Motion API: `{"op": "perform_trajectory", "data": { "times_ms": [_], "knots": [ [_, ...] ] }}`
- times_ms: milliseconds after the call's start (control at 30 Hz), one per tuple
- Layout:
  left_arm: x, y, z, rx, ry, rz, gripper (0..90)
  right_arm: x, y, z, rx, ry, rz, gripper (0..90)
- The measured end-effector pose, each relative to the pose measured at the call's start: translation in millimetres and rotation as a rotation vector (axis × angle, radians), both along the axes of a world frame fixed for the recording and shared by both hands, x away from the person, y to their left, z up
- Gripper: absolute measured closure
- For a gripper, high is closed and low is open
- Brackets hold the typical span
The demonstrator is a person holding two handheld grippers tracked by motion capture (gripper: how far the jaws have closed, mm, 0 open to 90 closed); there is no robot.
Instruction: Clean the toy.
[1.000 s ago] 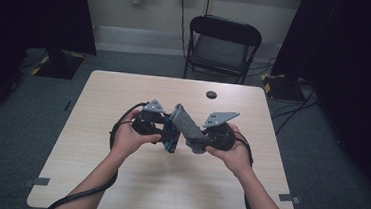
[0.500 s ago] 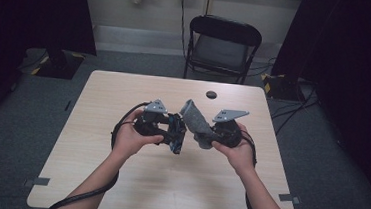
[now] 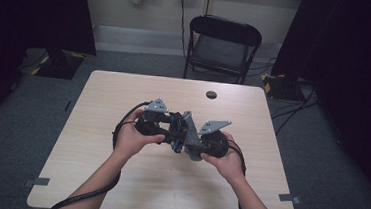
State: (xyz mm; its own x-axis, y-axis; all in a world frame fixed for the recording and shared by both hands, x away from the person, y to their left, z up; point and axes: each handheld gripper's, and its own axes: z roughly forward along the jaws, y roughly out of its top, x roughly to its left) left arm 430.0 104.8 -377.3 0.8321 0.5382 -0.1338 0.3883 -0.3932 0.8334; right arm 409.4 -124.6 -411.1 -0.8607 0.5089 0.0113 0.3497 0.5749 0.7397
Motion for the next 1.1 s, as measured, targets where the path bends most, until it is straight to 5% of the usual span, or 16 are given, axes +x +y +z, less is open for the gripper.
{"op": "perform_trajectory", "data": {
  "times_ms": [433, 633, 833, 1100],
  "knots": [
    [-2.3, 4.7, 1.8, -0.02, -0.003, 0.0, 25.3, -5.6, 13.5, -30.8, -0.06, 0.058, 0.034, 69.7],
    [-3.0, 7.4, -0.5, -0.027, 0.0, -0.002, 25.3, -2.1, 6.8, -31.1, -0.073, 0.059, 0.007, 69.7],
    [-4.7, 8.8, -5.2, -0.019, 0.011, -0.006, 25.3, 9.5, -15.2, -8.4, -0.031, 0.022, -0.069, 69.8],
    [-3.9, 10.5, -12.4, -0.008, 0.026, 0.0, 25.3, 12.5, -22.4, 25.1, 0.05, -0.034, -0.08, 69.7]
  ]
}}
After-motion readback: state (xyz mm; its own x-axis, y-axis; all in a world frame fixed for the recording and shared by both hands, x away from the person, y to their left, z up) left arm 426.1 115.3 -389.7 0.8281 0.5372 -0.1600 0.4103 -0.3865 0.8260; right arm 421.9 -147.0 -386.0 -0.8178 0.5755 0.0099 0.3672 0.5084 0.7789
